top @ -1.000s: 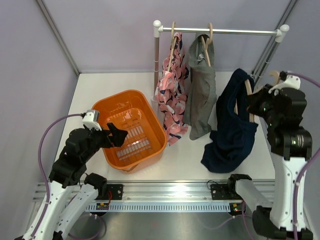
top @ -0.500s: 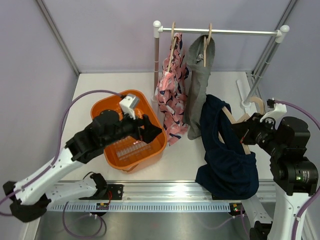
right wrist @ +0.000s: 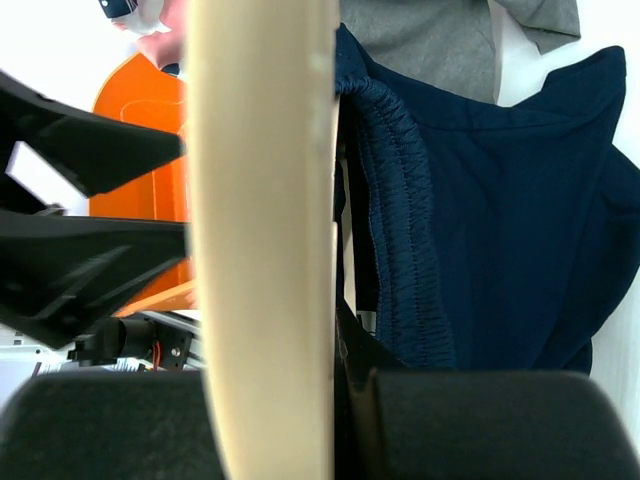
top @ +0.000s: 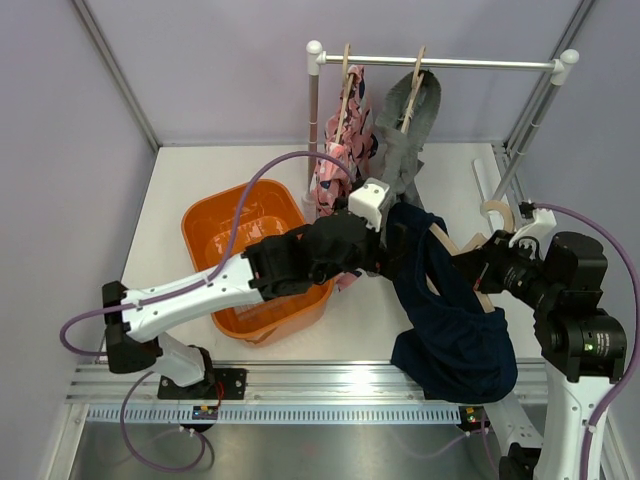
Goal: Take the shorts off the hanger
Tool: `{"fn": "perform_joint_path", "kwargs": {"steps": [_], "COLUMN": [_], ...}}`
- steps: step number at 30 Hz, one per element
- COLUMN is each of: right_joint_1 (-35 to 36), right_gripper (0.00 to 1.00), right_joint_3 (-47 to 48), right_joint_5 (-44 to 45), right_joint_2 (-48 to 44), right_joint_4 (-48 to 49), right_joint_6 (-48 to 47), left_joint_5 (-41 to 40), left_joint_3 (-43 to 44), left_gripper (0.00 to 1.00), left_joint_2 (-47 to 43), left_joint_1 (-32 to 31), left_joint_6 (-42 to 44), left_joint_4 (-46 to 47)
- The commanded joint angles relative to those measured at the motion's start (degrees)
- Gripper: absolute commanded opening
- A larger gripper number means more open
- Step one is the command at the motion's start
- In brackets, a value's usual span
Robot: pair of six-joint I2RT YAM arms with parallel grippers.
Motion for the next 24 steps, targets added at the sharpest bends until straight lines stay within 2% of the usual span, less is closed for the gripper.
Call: {"fn": "perform_joint_path", "kwargs": {"steps": [1,7,18,21,24], "right_joint_1": [-0.1,-0.1,-0.1,-0.1,-0.1], "right_gripper": [0.0,0.0,0.0,0.0,0.0], "right_joint_3": [2.6,4.1,5.9,7.2,7.8], "right_joint_5": [-2.8,-1.9,-3.2,-3.2,-3.3], "right_joint_2": [1.4,3.0,4.0,3.9,3.8], "right_joint_4": [3.7,3.7,3.8,3.1,2.8], "right_joint_6": [0.0,-0.5,0.0,0.1,0.1], "left_joint_5": [-5.5,-5.6,-7.8,-11.1,-15.5], "left_joint_3": [6.8,6.5,13.3,13.8,13.5], "left_gripper": [0.99,0.99,0.98,0.9,0.69], "left_joint_2": [3.4,5.8,14.4,15.8,15.9], "left_joint_1": [-1.0,-2.9,-3.0,-2.9,-2.9], "left_joint_6": [0.5,2.2,2.5,2.4,3.4], "left_joint_4": [3.0,9.2,6.1,5.7,7.0]}}
